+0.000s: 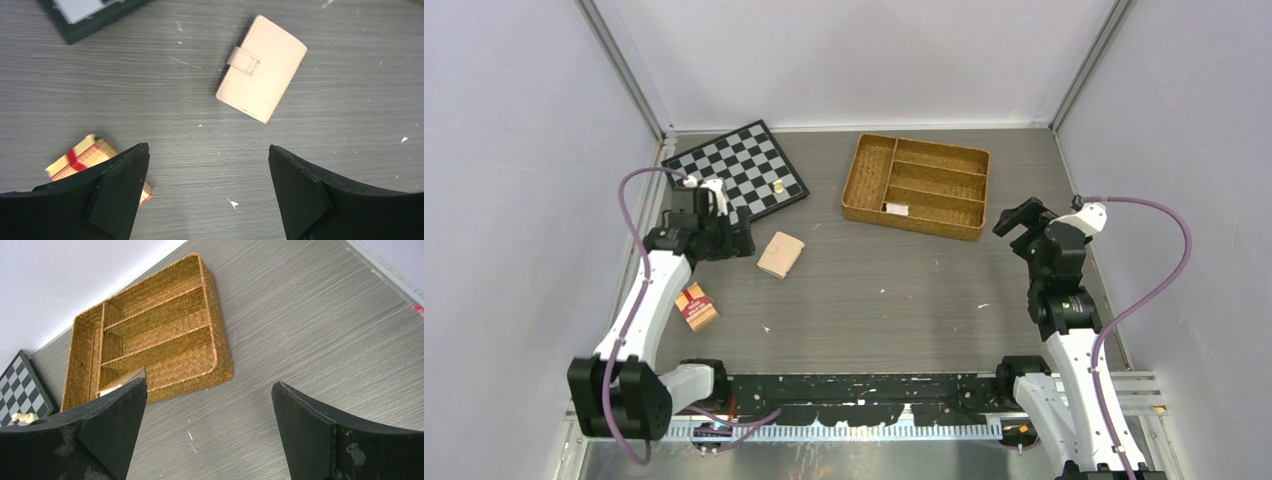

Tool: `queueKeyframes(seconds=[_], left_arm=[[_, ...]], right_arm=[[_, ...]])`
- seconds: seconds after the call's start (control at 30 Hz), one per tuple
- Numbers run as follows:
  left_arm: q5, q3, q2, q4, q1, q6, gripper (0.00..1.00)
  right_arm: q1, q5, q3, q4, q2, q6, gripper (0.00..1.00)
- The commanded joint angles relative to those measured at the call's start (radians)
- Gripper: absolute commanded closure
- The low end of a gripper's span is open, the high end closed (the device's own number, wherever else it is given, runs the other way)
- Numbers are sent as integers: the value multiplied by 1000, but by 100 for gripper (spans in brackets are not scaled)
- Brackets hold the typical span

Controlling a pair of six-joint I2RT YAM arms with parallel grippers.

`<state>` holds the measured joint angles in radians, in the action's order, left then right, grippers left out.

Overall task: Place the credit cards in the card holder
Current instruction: Pick up the card holder from the center of the board.

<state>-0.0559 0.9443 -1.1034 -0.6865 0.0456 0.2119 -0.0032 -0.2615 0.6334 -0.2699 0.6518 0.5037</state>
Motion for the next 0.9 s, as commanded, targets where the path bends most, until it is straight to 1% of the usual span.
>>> queueKeyframes(seconds=[0.0,0.17,0.3,0.37,0.47,0.63,0.73,0.8,0.87], left_arm=[[-106,49,-156,5,55,-38,11],[-47,164,-405,-64,188,-88,10],[-74,223,-533,-25,235,-113,7],[-63,242,-571,0,252,-125,6],[-10,263,-615,21,292,-145,1],[169,253,-661,66,400,-196,0],[244,256,-692,71,430,-207,0],[275,258,-712,69,433,-204,2],[293,262,-731,64,440,-201,9]], right_arm=[[-3,85,32,19,30,-12,0],[-4,136,47,11,70,-20,0],[-3,154,48,10,78,-25,0],[-3,155,46,10,76,-26,0],[-3,158,45,11,73,-28,0],[-4,159,42,10,71,-29,0],[-3,162,42,9,69,-28,0],[-3,162,41,11,68,-29,0],[-4,160,40,10,68,-28,0]])
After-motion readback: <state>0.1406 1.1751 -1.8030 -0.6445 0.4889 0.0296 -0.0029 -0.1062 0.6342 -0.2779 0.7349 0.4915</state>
